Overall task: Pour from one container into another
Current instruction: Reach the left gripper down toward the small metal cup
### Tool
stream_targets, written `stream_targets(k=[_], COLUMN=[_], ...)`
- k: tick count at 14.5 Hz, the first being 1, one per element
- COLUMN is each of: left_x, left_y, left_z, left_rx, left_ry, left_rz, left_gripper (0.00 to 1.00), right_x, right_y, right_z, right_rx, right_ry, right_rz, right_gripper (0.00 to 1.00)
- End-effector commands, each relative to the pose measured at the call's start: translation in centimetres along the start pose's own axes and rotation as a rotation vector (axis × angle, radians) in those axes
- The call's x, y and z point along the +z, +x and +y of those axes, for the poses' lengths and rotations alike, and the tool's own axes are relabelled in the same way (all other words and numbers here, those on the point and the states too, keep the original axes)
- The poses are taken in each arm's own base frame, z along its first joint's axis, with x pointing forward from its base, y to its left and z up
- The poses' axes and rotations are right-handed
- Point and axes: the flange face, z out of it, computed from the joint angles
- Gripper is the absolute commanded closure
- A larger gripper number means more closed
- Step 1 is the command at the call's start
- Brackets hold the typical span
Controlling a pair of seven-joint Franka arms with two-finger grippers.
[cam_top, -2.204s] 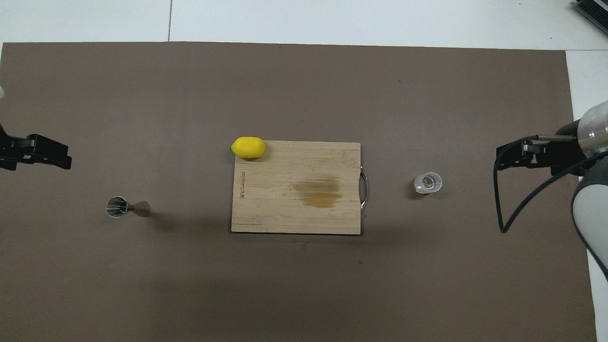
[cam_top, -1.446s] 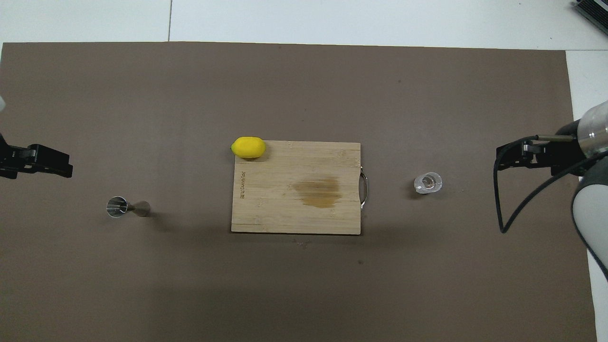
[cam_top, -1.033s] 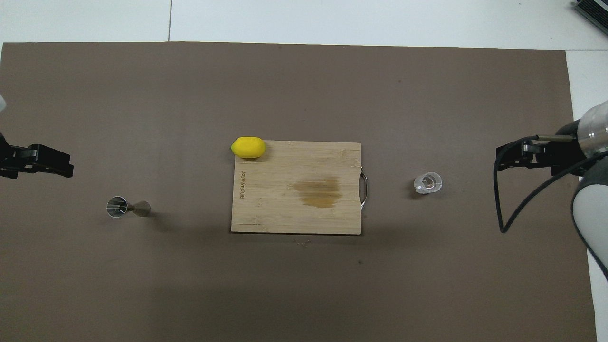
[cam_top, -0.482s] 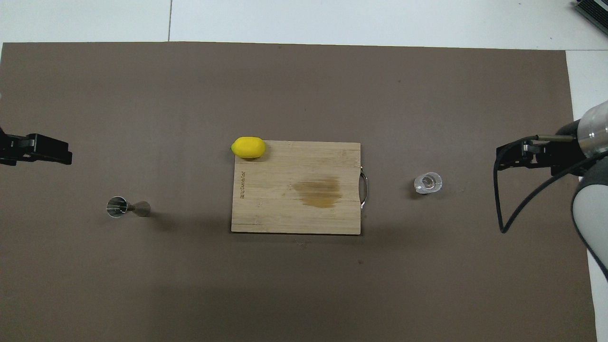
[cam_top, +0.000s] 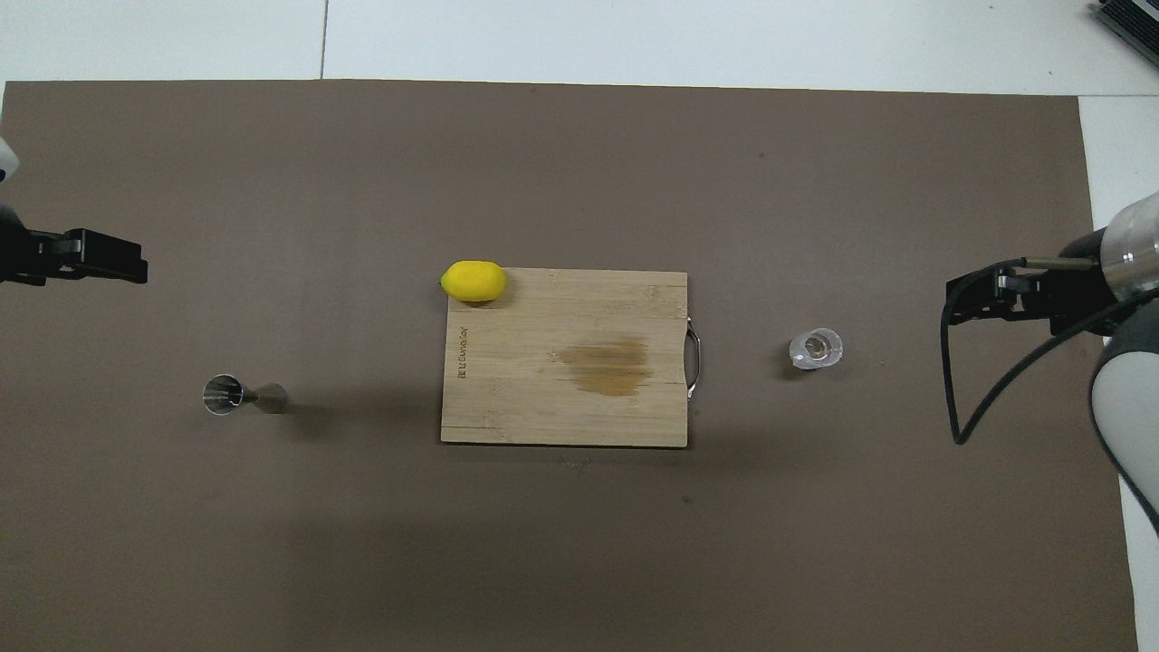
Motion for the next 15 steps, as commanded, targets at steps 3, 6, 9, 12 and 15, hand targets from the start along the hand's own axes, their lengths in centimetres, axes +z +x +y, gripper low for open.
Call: stream_targets(k=[3, 6, 9, 12, 15], left_x=[2.0, 1.9, 2.7, 1.7, 2.3], left_y=[0.6, 1.0, -0.3, -0.4, -1.7], left_z=[-0.6, -0.6, -1.0, 0.0, 3.8], left_rx=[-0.012, -0.010, -0.021, -0.009, 0.053], left_ry=[0.021, 0.022, 0.022, 0.015, -0.009], left_rz=[0.059, 0.104, 0.043, -0.025, -0.118], left_gripper=[0.00, 0.00, 0.00, 0.00, 0.00], right_x=[-0.4, -0.4, -0.4, -0.4, -0.4], right_y=[-0.2, -0.2, -0.2, -0.2, -0.2], right_z=[0.2, 0.2, 0.2, 0.2, 0.2], right_rx=[0.011, 0.011, 0.011, 0.011, 0.011], right_ry=[-0.004, -0.004, -0.004, -0.004, -0.004], right_rz=[-0.005, -0.006, -0.005, -0.005, -0.005], right_gripper=[0.00, 0.00, 0.00, 0.00, 0.00])
